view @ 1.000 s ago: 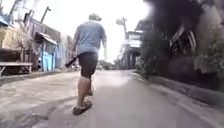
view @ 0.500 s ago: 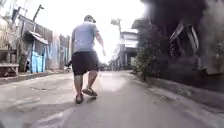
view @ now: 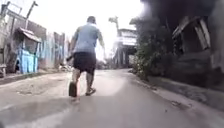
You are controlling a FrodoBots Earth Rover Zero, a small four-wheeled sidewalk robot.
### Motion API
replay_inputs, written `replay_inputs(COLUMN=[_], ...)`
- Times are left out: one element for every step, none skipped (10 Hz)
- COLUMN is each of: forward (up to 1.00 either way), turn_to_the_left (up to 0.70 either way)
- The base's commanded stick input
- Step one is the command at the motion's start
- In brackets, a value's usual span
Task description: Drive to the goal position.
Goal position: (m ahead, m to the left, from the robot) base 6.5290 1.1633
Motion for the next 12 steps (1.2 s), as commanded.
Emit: replay_inputs(forward=[0.85,0.85,0.85,0.85,0.85,0.89,1.0,1.0,1.0,1.0,1.0,1.0], turn_to_the_left=[0.0,0.0,0.0,0.0,0.0,0.0,0.0,0.0,0.0,0.0,0.0,0.0])
